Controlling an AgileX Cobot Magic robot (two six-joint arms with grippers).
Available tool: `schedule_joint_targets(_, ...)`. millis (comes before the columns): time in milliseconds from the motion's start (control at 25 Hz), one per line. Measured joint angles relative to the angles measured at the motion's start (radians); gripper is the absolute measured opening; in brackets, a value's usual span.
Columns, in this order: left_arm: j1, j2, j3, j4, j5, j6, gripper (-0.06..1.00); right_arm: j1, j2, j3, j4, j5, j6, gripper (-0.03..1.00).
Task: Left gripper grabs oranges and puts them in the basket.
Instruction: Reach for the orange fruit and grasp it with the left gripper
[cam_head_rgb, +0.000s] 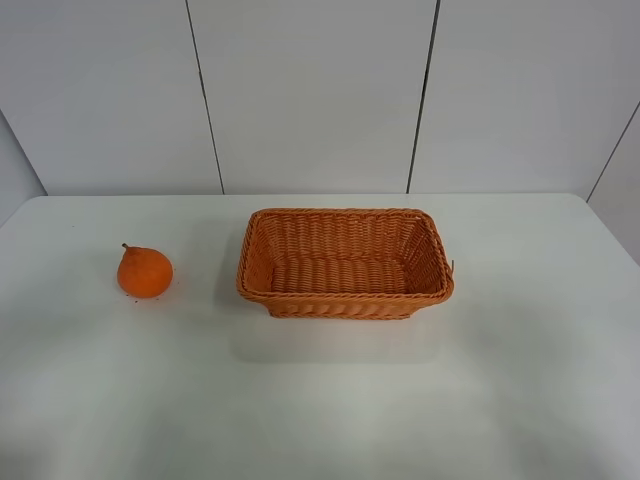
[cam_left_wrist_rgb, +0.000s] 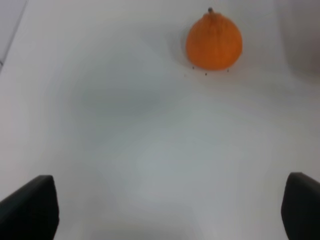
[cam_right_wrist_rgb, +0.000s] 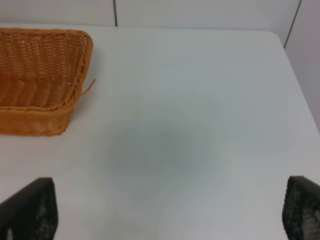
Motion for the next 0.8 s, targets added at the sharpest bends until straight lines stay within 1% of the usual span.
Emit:
schedule_joint_targets(200,0.0,0.303,-0.081,0.0,-0.116,0.0,1.0,0.0,0.0,0.0,0.0,0.0,0.0,0.69)
schedule_joint_targets(440,0.0,0.651,-0.224,-0.006,-0.233,0.001,1.0,0.0,0.0,0.0,0.0,0.0,0.0,0.69)
schedule_joint_targets(680,0.0,0.949,-0.329,-0.06,-0.36,0.001,1.0,0.0,0.0,0.0,0.0,0.0,0.0,0.69)
schedule_joint_targets(800,0.0,1.092,-0.38,-0.089,-0.402,0.012,1.0,0.0,0.0,0.0,0.0,0.0,0.0,0.69)
